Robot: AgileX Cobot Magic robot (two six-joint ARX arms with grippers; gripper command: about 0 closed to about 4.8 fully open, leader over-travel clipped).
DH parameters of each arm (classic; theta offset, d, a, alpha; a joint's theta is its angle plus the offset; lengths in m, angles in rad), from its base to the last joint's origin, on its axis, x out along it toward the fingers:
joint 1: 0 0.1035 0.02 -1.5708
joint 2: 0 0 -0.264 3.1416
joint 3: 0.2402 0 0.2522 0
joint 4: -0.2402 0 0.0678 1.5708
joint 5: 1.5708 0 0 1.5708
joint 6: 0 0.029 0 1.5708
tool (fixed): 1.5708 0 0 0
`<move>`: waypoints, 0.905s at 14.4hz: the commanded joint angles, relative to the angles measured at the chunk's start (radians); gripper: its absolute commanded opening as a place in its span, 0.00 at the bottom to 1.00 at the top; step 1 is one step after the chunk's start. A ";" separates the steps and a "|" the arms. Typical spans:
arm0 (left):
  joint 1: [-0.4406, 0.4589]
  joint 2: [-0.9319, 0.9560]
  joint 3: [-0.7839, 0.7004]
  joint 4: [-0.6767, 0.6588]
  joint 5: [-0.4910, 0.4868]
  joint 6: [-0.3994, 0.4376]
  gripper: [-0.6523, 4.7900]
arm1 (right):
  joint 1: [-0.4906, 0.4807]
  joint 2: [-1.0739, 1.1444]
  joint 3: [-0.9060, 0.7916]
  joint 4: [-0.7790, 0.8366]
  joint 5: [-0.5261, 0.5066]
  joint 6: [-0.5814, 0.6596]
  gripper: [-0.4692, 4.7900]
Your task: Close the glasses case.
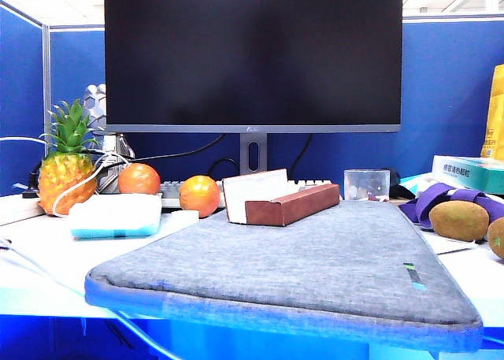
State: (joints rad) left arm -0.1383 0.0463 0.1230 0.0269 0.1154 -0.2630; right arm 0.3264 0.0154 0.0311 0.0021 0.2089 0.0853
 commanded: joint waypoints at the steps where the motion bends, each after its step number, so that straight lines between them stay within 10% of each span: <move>1: 0.000 0.179 0.117 0.053 -0.003 0.021 0.12 | 0.000 0.034 0.087 0.005 0.068 0.000 0.08; 7: 0.000 0.987 0.582 0.172 0.186 0.195 0.12 | -0.002 0.365 0.322 0.133 0.117 0.027 0.08; 13: 0.000 1.485 1.035 0.088 0.342 0.324 0.30 | -0.019 0.822 0.696 -0.056 -0.234 0.027 0.08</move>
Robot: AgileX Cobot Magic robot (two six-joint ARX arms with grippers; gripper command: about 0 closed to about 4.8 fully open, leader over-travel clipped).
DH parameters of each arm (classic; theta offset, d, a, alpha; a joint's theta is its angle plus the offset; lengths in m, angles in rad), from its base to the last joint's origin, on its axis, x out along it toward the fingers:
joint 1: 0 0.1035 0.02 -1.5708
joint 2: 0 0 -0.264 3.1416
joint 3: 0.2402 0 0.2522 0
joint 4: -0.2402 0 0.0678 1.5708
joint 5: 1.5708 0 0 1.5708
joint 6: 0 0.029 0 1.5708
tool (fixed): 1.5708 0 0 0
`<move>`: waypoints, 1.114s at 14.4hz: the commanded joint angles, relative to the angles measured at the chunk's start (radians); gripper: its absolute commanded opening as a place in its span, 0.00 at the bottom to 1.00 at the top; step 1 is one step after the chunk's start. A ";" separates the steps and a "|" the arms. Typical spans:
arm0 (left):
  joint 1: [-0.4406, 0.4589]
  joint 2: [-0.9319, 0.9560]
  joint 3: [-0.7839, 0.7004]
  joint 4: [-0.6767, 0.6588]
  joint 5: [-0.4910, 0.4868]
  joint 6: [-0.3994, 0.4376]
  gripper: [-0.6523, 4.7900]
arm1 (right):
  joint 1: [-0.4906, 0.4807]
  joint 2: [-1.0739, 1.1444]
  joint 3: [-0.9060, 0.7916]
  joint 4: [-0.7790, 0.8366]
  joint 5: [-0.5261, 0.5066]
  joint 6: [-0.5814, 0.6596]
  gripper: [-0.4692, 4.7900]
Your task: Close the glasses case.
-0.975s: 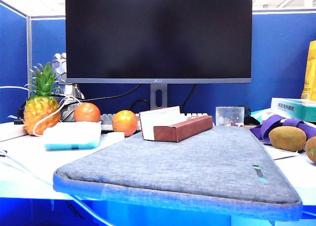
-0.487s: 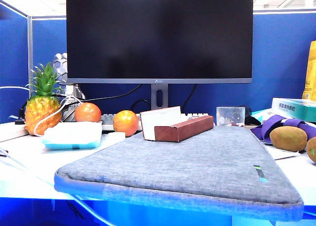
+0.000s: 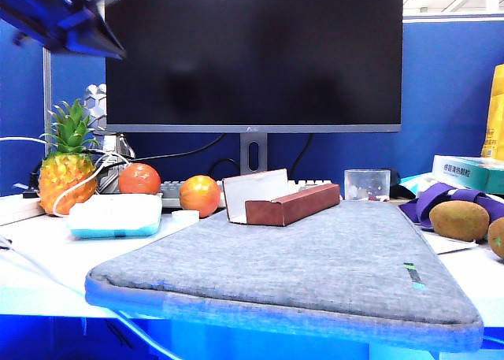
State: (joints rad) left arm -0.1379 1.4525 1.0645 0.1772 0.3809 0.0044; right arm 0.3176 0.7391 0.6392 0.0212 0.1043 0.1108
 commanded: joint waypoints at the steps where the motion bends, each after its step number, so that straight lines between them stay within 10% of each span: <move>1: -0.001 0.128 0.138 -0.095 0.120 0.069 0.31 | -0.011 0.161 0.129 -0.109 -0.176 0.001 0.08; 16: -0.153 0.631 0.472 -0.278 0.177 0.180 0.36 | -0.045 0.689 0.222 0.015 -0.492 0.053 0.08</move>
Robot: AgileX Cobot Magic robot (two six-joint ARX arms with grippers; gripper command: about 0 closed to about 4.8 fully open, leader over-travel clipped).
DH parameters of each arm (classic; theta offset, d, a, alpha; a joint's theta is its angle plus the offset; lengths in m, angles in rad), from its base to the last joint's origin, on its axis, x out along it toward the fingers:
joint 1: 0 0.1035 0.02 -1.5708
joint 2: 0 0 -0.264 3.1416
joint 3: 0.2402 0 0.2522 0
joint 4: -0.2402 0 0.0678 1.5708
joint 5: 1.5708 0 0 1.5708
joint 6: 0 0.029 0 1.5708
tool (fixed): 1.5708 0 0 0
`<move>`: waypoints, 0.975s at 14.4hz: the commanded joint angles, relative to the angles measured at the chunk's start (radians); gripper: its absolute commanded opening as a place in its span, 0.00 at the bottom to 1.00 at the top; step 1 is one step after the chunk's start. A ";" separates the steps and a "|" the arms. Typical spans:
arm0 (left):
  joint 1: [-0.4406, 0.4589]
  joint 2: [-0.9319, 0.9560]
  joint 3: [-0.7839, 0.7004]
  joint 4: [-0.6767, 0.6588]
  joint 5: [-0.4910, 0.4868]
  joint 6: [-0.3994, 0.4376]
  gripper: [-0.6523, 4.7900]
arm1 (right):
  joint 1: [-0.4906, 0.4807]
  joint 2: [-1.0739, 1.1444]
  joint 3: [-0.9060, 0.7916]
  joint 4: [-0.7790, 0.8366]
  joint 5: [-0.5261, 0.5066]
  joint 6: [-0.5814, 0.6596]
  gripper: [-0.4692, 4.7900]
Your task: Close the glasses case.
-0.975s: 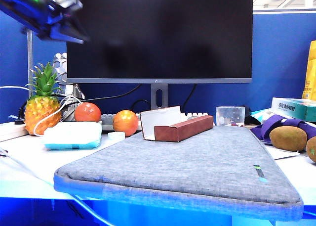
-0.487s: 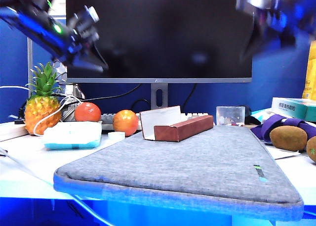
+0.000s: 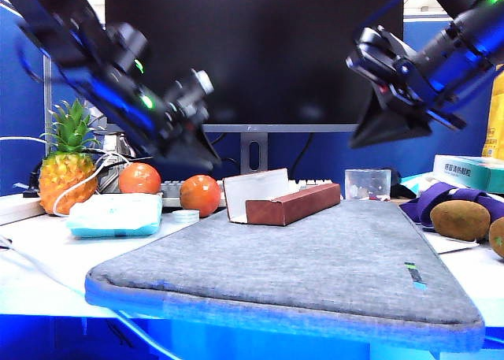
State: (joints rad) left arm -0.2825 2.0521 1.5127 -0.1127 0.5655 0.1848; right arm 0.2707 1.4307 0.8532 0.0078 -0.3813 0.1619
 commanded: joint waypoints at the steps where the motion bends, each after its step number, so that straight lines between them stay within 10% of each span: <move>1: -0.010 0.055 0.039 0.013 -0.001 -0.003 0.36 | 0.002 -0.002 0.011 0.028 -0.006 -0.002 0.08; 14: -0.235 0.117 0.208 0.012 0.179 -0.023 0.36 | 0.000 -0.002 0.012 0.064 -0.015 -0.004 0.08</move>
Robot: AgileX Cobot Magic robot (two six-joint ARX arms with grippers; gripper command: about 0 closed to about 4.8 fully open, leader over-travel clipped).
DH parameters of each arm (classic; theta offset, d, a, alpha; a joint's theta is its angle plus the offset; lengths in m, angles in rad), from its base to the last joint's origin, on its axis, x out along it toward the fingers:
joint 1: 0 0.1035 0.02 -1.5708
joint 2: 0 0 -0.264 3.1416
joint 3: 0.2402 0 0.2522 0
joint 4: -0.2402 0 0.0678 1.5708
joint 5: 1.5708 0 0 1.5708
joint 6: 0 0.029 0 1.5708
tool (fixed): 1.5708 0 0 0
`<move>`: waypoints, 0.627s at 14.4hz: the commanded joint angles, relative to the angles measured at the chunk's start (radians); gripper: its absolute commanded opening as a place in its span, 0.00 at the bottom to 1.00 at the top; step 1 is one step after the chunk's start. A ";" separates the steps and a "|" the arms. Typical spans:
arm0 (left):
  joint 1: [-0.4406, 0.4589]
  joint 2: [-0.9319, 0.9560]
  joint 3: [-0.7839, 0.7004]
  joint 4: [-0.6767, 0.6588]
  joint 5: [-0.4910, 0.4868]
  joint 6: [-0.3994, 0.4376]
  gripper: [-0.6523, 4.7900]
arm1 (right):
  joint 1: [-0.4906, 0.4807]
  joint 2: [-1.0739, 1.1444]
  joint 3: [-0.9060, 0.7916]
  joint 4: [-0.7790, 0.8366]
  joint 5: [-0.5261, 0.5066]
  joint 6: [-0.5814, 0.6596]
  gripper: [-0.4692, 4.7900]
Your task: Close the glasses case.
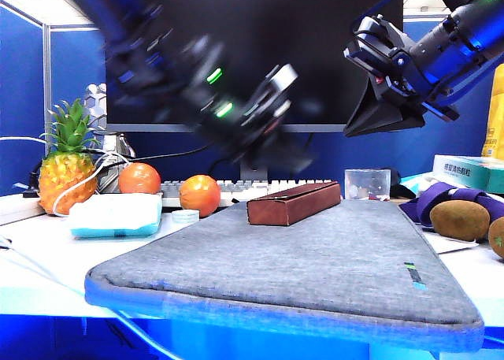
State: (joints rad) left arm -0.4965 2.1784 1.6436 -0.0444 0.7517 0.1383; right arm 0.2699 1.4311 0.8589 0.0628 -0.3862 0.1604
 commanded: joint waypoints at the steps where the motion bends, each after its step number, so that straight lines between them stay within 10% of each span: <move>1: -0.021 -0.023 0.138 -0.138 -0.139 0.051 0.36 | 0.000 -0.003 0.008 0.016 -0.009 -0.003 0.08; 3: 0.003 -0.110 0.200 -0.266 -0.409 0.157 0.37 | -0.023 -0.008 0.040 0.011 -0.019 0.009 0.08; 9: 0.146 -0.480 0.197 -0.636 -0.328 0.255 0.32 | -0.129 -0.188 0.081 0.030 -0.037 0.049 0.08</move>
State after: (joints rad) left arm -0.3576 1.7168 1.8362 -0.5896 0.3958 0.3595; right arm 0.1417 1.2671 0.9363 0.0864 -0.4198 0.2058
